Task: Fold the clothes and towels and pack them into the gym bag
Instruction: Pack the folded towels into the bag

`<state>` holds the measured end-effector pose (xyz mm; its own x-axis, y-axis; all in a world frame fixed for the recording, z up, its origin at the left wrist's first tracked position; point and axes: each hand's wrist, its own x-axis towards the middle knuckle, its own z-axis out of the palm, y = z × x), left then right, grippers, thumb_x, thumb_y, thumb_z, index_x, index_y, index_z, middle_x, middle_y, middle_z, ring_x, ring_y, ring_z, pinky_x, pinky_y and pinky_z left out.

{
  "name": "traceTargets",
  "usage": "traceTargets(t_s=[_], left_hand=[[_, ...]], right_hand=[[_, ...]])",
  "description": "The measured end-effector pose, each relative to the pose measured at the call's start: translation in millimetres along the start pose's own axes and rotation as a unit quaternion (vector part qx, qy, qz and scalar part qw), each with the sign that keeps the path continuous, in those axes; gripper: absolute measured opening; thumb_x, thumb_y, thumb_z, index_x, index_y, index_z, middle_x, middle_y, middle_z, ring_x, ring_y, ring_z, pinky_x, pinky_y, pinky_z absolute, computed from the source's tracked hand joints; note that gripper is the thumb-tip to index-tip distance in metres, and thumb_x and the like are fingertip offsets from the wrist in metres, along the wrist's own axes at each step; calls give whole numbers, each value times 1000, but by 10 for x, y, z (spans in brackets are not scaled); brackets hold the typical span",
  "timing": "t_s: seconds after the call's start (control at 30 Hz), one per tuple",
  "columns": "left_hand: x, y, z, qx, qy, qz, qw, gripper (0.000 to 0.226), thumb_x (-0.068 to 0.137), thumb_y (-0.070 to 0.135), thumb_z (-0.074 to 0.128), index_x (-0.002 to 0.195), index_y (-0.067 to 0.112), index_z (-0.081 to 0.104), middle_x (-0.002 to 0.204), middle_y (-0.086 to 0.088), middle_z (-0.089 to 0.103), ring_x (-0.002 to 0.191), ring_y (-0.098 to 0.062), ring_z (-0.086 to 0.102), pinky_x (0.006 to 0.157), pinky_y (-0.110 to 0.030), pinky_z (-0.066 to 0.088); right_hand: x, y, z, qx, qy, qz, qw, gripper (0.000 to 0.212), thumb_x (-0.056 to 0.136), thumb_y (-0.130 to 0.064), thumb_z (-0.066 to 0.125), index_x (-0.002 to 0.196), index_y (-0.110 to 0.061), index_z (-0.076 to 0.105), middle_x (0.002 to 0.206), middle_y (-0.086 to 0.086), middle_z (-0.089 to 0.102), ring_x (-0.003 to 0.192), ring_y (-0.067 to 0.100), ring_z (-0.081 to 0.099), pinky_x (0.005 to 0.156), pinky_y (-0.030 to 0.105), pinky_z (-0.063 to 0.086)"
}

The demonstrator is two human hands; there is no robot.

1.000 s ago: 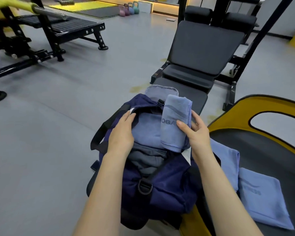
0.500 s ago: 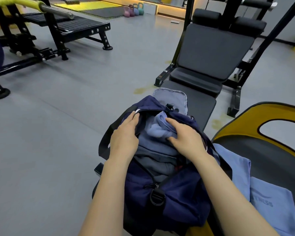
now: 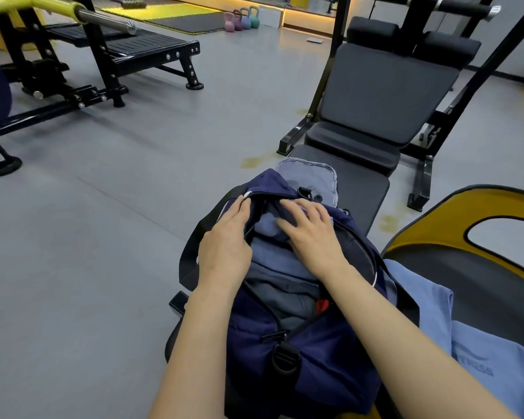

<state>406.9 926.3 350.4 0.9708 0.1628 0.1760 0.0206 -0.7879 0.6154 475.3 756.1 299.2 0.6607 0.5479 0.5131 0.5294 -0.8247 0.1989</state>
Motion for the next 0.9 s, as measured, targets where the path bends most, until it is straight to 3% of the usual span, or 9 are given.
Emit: traceTargets(t_s=[0.1,0.23,0.47,0.53,0.6,0.67,0.73,0.8,0.9], left_hand=[[-3,4,4,3,-7,3,1000,78,81,-13,35,147,29,30,154,22,22,117,-27,52,90,-39,46],[-8,11,5,15,-10,6,1000,78,82,-13,36,147,29,29,155,21,21,120,-25,50,90,-38,46],[-15,33,14,15,-11,4,1000,79,82,-13,36,148,29,27,155,20,20,122,-22,48,86,-34,45],[-13,32,25,13,-11,4,1000,78,83,-12,37,148,30,27,155,20,20,121,-23,49,88,-34,45],[-16,32,30,13,-11,6,1000,78,83,-12,37,148,30,27,155,20,19,119,-25,50,88,-34,45],[-21,42,29,13,-17,4,1000,78,83,-12,37,149,30,26,155,20,18,119,-25,51,89,-35,45],[-17,56,25,18,-25,0,1000,78,84,-11,36,149,31,24,155,22,16,119,-23,51,87,-33,45],[-19,64,24,22,-32,-4,999,78,85,-10,37,149,32,22,155,24,14,116,-21,52,81,-29,44],[-25,58,40,23,-33,0,999,77,85,-10,38,149,31,23,155,23,15,112,-20,54,77,-27,42]], right_hand=[[-42,-39,11,-12,-50,-37,998,20,60,-6,79,75,-11,67,98,8,64,91,30,53,76,36,35],[-109,-122,-41,106,-115,-16,988,10,65,-6,68,73,-7,63,77,6,63,69,30,59,50,31,45],[-206,-119,-152,200,-210,28,957,26,94,-37,53,108,-18,63,112,-6,60,106,17,52,75,36,48],[-153,-97,-163,224,-184,32,957,31,96,-40,48,106,-18,67,110,-4,62,104,21,56,77,39,51],[-94,-73,-101,156,-137,11,978,39,88,-44,53,114,-19,68,120,4,63,109,31,57,84,47,52],[-56,-60,-61,127,-236,37,963,64,86,-57,53,142,-28,44,151,6,37,140,34,30,112,56,25],[-95,-91,26,133,-346,68,926,81,80,-78,31,150,-41,14,161,-3,3,147,31,-6,114,55,-8],[-131,-144,71,139,-386,76,909,88,69,-88,10,148,-49,4,161,-6,-9,145,31,-18,110,57,-16],[-140,-182,117,165,-407,104,892,62,89,-71,17,146,-52,2,159,-9,-15,144,30,-23,108,62,-17]])
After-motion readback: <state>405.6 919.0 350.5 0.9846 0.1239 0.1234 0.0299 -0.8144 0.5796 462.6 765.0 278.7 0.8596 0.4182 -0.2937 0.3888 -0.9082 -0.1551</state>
